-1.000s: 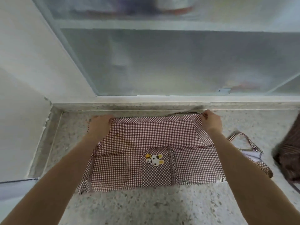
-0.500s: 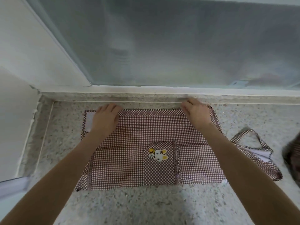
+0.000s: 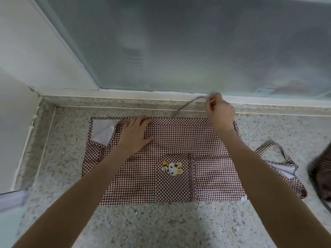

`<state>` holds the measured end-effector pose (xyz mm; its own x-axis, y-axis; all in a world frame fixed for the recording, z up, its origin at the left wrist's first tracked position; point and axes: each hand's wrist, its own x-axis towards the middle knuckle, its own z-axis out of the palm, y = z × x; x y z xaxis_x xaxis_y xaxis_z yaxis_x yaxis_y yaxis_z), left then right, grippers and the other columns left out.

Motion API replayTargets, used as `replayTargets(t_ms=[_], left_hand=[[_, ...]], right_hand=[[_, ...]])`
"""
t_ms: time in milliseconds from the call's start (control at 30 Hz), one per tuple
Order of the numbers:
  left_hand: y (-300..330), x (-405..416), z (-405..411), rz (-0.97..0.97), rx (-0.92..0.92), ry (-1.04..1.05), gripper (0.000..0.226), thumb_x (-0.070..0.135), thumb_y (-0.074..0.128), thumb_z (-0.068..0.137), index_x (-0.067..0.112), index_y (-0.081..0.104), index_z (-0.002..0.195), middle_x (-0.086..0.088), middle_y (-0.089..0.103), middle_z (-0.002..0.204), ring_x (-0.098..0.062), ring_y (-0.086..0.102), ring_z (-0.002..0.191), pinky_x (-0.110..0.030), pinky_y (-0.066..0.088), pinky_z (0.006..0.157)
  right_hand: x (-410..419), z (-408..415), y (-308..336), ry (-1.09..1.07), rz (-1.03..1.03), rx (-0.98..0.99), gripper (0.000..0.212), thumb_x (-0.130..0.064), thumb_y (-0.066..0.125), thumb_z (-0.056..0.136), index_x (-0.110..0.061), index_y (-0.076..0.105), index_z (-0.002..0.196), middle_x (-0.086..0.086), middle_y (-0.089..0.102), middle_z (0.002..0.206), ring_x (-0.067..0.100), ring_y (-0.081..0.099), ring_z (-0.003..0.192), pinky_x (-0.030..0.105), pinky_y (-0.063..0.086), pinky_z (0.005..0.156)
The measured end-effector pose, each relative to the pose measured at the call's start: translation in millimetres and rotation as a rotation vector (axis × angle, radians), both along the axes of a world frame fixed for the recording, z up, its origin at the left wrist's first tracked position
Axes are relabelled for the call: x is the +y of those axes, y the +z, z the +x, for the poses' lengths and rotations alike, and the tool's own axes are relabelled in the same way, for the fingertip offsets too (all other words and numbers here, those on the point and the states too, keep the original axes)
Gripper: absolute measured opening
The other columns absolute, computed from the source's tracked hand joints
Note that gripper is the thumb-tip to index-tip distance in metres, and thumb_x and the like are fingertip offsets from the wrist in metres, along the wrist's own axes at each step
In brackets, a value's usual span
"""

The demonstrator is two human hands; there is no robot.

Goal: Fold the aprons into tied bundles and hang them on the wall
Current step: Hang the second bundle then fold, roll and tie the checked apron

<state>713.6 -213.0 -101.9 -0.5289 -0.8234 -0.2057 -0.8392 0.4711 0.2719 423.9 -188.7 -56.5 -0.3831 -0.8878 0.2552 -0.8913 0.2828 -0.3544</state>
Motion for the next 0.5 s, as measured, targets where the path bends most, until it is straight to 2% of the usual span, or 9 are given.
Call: replayTargets(t_ms=[100, 233, 300, 367, 433, 500], left_hand=[[-0.7, 1.7, -0.5, -0.001, 0.006, 0.005, 0.061, 0.049, 0.056, 0.085, 0.025, 0.037, 0.138, -0.002, 0.035, 0.143, -0.023, 0.031, 0.131, -0.043, 0.027, 0.107], [0.7, 4.0, -1.5, -0.015, 0.006, -0.003, 0.058, 0.045, 0.056, 0.087, 0.025, 0.038, 0.138, -0.003, 0.036, 0.142, -0.025, 0.032, 0.131, -0.044, 0.028, 0.107], [3.2, 7.1, -0.2, -0.008, 0.047, -0.009, 0.054, 0.043, 0.056, 0.088, 0.025, 0.041, 0.137, -0.003, 0.038, 0.141, -0.025, 0.033, 0.131, -0.045, 0.028, 0.107], [5.2, 15.4, 4.9, -0.018, 0.127, -0.005, 0.048, 0.039, 0.055, 0.088, 0.024, 0.046, 0.133, -0.002, 0.044, 0.137, -0.025, 0.038, 0.127, -0.048, 0.034, 0.104], [5.5, 29.9, 16.7, -0.036, 0.189, 0.027, 0.044, 0.042, 0.047, 0.087, 0.022, 0.051, 0.127, -0.002, 0.05, 0.13, -0.026, 0.046, 0.12, -0.049, 0.041, 0.098], [2.3, 42.1, 33.0, -0.013, 0.179, 0.083, 0.049, 0.047, 0.038, 0.085, 0.02, 0.054, 0.123, -0.003, 0.052, 0.127, -0.026, 0.049, 0.117, -0.052, 0.042, 0.097]], right_hand=[[5.2, -17.0, 5.5, -0.142, -0.069, -0.028, 0.017, -0.025, 0.054, 0.09, -0.01, 0.06, 0.09, 0.009, 0.068, 0.069, 0.031, 0.063, 0.06, 0.028, 0.039, 0.056], [16.7, -26.7, -8.0, -0.041, 0.326, 0.074, 0.02, -0.032, 0.053, 0.093, -0.016, 0.062, 0.102, 0.006, 0.069, 0.092, 0.028, 0.065, 0.079, 0.031, 0.046, 0.064], [25.0, -24.5, -12.2, 0.007, 0.367, 0.024, 0.021, -0.027, 0.053, 0.093, -0.014, 0.062, 0.107, 0.005, 0.066, 0.103, 0.029, 0.064, 0.086, 0.033, 0.049, 0.069], [37.4, -16.0, -16.1, 0.087, 0.301, -0.039, 0.021, -0.021, 0.052, 0.093, -0.01, 0.064, 0.105, 0.008, 0.063, 0.105, 0.03, 0.061, 0.09, 0.035, 0.05, 0.073], [54.1, 0.8, -23.5, 0.194, 0.276, -0.077, 0.028, -0.027, 0.048, 0.092, -0.011, 0.064, 0.108, 0.009, 0.062, 0.111, 0.029, 0.057, 0.101, 0.038, 0.048, 0.088], [72.5, 23.5, -36.5, 0.296, 0.381, -0.065, 0.05, -0.047, 0.033, 0.091, -0.018, 0.059, 0.122, 0.008, 0.052, 0.132, 0.03, 0.043, 0.124, 0.047, 0.033, 0.107]])
